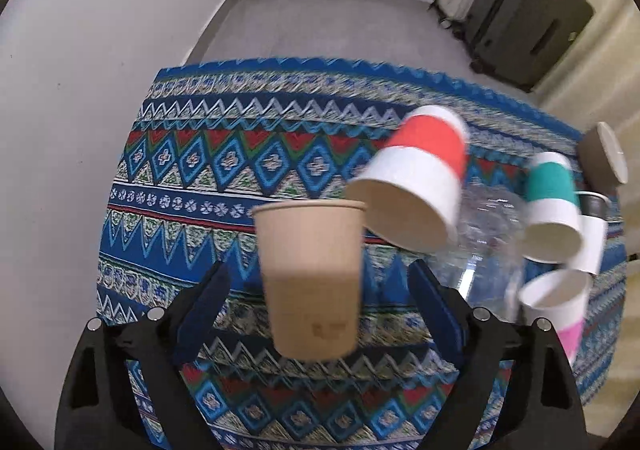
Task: Flip cup upright
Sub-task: 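Reach the left gripper to the tan kraft cup lying on its side, then close the left gripper on the tan kraft cup and lift it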
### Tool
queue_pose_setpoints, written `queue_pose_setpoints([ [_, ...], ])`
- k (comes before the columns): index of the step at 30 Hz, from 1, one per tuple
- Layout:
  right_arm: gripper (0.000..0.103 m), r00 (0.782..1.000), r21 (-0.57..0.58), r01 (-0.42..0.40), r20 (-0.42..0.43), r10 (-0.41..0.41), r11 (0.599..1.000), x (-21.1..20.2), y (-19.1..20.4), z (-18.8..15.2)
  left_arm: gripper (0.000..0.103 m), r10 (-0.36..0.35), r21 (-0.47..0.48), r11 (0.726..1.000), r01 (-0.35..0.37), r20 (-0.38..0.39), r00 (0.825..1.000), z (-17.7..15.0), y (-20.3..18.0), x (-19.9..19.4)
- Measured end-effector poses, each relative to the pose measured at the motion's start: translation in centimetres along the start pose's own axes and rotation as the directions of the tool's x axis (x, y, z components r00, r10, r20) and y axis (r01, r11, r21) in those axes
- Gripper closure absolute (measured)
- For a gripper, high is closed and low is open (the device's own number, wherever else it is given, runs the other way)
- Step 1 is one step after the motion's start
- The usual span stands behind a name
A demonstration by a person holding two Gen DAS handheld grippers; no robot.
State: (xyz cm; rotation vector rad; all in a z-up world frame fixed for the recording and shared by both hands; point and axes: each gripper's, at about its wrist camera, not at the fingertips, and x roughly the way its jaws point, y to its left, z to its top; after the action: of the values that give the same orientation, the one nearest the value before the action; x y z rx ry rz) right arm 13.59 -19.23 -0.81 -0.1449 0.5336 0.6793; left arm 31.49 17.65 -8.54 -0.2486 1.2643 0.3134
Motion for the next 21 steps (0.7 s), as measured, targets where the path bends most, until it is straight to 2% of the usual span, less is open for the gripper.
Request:
queue_pose_setpoints([
  [2,0.004,1.000,-0.009,-0.006,0.001,0.006,1.000,0.0,0.1,0.0,0.021,-0.022,-0.001,1.000,0.022,-0.021,1.000,0.2,0.1,0.8],
  [4,0.004,1.000,-0.016,-0.010,0.002,0.010,1.000,0.1,0.2,0.1,0.031,-0.015,0.019,1.000,0.016,-0.035,0.999,0.4,-0.2,1.5],
  [5,0.004,1.000,-0.020,-0.012,0.003,0.012,1.000,0.1,0.3,0.1,0.040,0.001,0.026,1.000,0.000,-0.039,0.999,0.4,-0.3,1.9],
  [6,0.004,1.000,-0.025,-0.014,0.003,0.014,1.000,0.2,0.3,0.1,0.043,0.005,0.027,1.000,-0.003,-0.042,0.999,0.4,-0.3,2.2],
  [15,0.004,1.000,-0.052,-0.010,-0.005,0.010,0.999,0.5,0.6,-0.1,0.043,0.017,0.027,1.000,-0.015,-0.063,0.998,0.9,-0.4,3.4],
  [21,0.004,1.000,-0.052,-0.004,-0.012,0.003,0.999,0.7,0.3,-0.2,0.045,-0.015,0.012,1.000,0.015,-0.048,0.999,-0.2,-0.3,2.4],
])
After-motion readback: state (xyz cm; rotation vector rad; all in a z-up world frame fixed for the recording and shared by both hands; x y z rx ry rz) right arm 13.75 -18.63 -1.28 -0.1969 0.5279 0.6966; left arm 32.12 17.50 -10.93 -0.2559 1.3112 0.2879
